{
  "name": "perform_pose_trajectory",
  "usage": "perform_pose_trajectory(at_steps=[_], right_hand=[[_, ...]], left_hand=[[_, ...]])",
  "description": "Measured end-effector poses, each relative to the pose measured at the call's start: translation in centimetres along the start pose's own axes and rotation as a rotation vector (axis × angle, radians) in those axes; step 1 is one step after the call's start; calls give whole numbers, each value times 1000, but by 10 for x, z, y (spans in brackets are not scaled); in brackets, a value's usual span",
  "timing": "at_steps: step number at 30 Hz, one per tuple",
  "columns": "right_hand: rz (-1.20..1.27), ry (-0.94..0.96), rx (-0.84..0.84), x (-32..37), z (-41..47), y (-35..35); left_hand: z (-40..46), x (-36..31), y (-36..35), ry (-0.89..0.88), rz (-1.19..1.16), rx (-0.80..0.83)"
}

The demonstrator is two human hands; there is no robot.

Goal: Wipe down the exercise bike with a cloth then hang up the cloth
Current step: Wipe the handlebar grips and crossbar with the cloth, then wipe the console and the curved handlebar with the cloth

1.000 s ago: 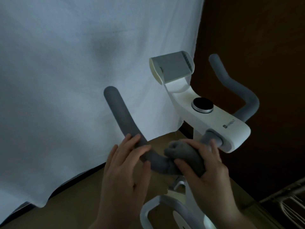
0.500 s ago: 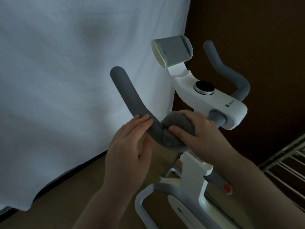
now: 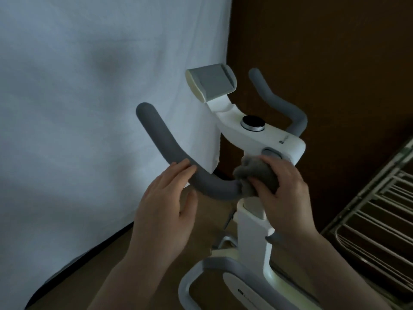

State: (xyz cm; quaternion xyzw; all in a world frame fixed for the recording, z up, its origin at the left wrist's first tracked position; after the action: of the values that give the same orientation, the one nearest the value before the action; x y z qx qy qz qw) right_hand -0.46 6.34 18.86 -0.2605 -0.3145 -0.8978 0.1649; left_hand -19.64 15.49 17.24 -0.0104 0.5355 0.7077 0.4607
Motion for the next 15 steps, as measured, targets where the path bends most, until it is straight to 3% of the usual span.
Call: perform_pose_trajectory(at_steps=[2, 7, 15], right_hand=[[-4, -65, -74, -2, -8, 1], [-62, 7, 31, 0, -13, -7], [-74, -80, -248, -34, -16, 21]], left_hand=[[0, -9, -3, -20, 7, -9], [2, -40, -22, -152, 42, 35], [17, -71, -37, -164, 152, 76]])
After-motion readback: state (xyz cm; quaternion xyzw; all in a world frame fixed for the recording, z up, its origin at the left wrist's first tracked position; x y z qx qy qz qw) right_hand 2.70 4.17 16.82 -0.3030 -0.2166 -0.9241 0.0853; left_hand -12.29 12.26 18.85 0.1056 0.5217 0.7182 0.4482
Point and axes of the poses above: each hand's wrist, its own z-axis towards the middle knuckle, its own y-axis out of the back of the hand, x = y × z, the point moved 2 cm from there along z, towards the middle knuckle, and after that the axes turned 10 degrees about z, right-handed, at the moved point
